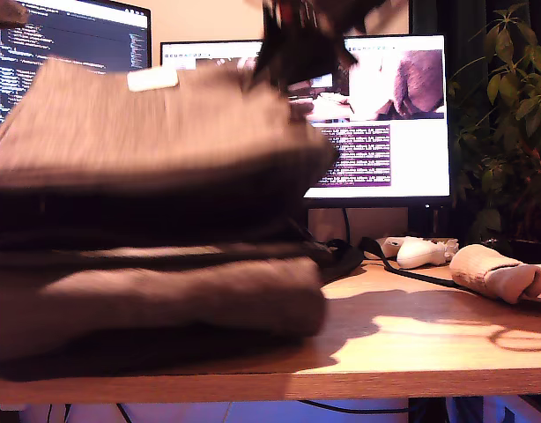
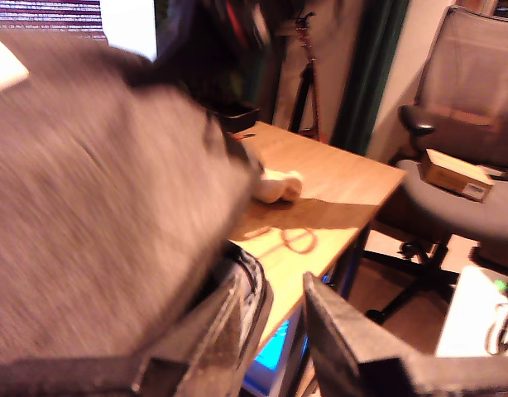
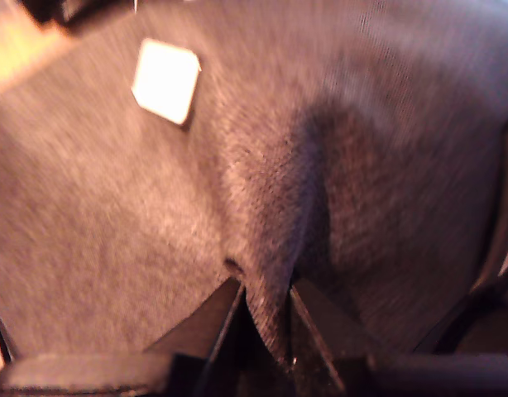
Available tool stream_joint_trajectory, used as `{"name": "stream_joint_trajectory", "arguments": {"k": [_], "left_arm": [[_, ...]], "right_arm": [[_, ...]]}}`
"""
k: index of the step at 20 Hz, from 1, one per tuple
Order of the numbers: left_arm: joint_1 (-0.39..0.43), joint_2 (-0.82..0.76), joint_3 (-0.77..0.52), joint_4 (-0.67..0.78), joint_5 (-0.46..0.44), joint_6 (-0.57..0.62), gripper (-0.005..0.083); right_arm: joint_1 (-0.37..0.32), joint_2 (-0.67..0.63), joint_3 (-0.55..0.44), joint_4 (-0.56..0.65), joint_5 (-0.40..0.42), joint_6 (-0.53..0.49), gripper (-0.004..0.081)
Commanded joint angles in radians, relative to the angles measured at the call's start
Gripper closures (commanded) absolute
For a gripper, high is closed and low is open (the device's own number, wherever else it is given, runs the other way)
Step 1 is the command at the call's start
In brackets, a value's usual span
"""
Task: Pack the pair of socks inside the grey Google backpack
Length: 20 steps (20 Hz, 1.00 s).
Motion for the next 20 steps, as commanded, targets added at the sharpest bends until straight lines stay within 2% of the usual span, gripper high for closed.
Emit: {"name": "stream_joint_trajectory", "arguments": {"k": [1, 4, 6, 7, 9, 10, 14, 15, 17, 19, 20], "left_arm": [[-0.003, 0.008, 0.000, 0.009, 0.014, -0.026, 0.0572], [-0.003, 0.009, 0.000, 0.033, 0.024, -0.038, 0.0572], [-0.011, 0.009, 0.006, 0.040, -0.003, -0.063, 0.0572], [-0.022, 0.009, 0.015, 0.040, -0.027, 0.003, 0.0563], [-0.053, 0.010, 0.043, 0.038, -0.096, 0.119, 0.0421], [-0.073, 0.019, 0.062, 0.037, -0.138, 0.197, 0.0377], [-0.171, 0.116, 0.126, 0.038, -0.224, 0.405, 0.0338], [-0.204, 0.151, 0.135, 0.038, -0.256, 0.405, 0.0307], [-0.276, 0.225, 0.148, 0.040, -0.341, 0.524, 0.0232], [-0.349, 0.304, 0.158, 0.051, -0.433, 0.593, 0.0183], [-0.384, 0.343, 0.159, 0.084, -0.509, 0.593, 0.0160]], "right_arm": [[0.005, -0.018, 0.086, 0.019, -0.015, 0.000, 0.0783], [0.005, -0.018, 0.164, -0.011, -0.015, 0.000, 0.0783], [0.006, -0.017, 0.181, -0.011, -0.015, 0.000, 0.0783], [0.006, -0.017, 0.182, -0.016, -0.015, 0.000, 0.0783], [0.006, -0.017, 0.182, -0.040, -0.015, 0.000, 0.0783], [0.006, -0.017, 0.182, -0.048, -0.015, 0.000, 0.0783], [0.006, -0.017, 0.182, -0.047, -0.015, 0.001, 0.0783], [0.006, -0.017, 0.182, -0.047, -0.014, 0.002, 0.0783], [0.008, -0.017, 0.182, -0.047, -0.014, 0.003, 0.0783], [0.012, -0.017, 0.182, -0.046, -0.014, 0.003, 0.0783], [0.012, -0.017, 0.182, -0.046, -0.010, 0.003, 0.0783]]}}
